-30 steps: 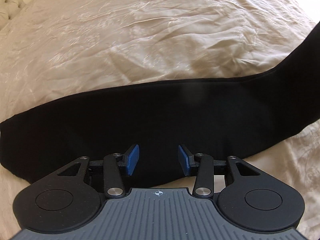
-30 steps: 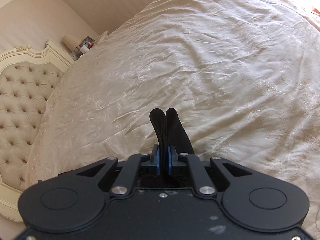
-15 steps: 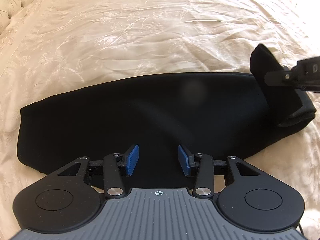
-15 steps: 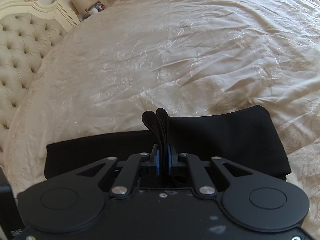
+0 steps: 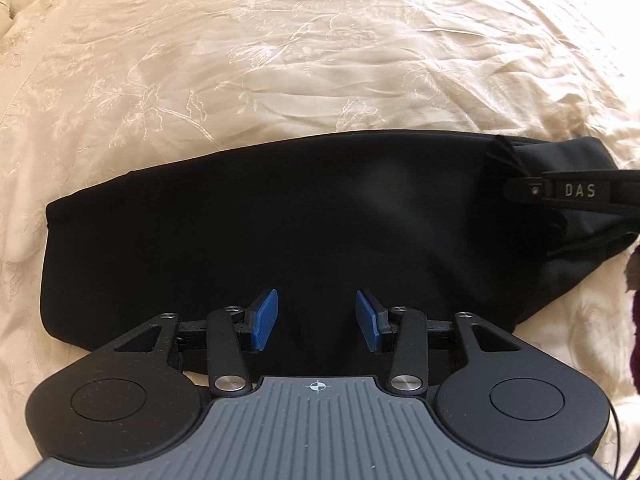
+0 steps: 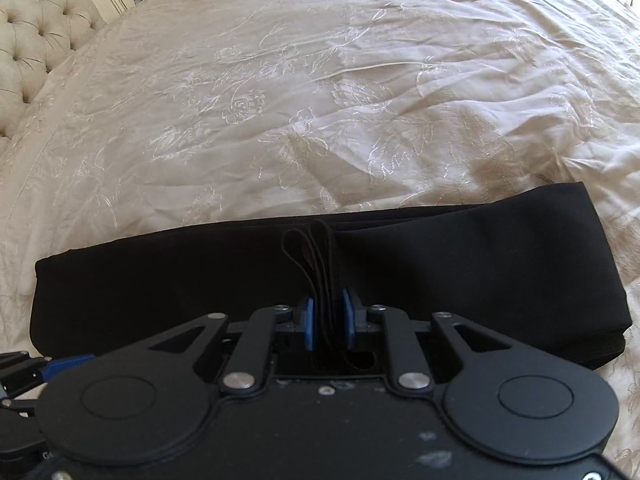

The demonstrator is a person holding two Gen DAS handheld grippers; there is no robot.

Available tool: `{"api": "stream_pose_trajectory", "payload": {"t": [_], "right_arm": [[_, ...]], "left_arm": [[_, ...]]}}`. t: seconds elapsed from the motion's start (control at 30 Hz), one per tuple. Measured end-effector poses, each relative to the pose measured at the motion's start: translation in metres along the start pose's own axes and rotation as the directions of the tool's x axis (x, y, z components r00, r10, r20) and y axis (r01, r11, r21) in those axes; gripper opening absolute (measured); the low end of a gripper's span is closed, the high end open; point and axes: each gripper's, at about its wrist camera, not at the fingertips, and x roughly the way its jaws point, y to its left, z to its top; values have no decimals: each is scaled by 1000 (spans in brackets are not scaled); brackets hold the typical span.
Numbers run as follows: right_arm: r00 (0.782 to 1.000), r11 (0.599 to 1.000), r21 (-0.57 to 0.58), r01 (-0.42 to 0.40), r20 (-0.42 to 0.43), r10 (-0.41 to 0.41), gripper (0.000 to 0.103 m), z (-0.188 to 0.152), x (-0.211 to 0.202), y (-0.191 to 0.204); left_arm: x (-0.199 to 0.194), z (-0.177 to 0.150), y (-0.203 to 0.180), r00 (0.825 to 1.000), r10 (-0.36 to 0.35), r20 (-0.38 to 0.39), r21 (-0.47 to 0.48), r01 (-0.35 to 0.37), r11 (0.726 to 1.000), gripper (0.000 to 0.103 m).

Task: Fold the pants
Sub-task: 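Lay the held end over the strip and open the right gripper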

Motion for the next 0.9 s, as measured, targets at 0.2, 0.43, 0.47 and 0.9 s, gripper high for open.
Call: {"api": "stream_pose_trajectory", "payload": {"t": [0.2,0.43,0.47,0.9], "right_arm": [[997,997,-23,-77,18,77,28,-4,-20,-3],[990,994,-38,-106,88,109,29,-16,-79,-42],[991,995,-16,-99,90,100,29,-19,-83,-53],[998,998,53,-46,-32,47,30,-43,-66,-132]], "left_arm": [[-18,21,-12,995,-81,54,-29,82,996,42],[-23,53,-56,987,-118,105,5,118,993,42],[-19,56,-66,987,-121,105,17,120,993,42],[55,56,-112,996,-63,-56,92,68,993,45]]}}
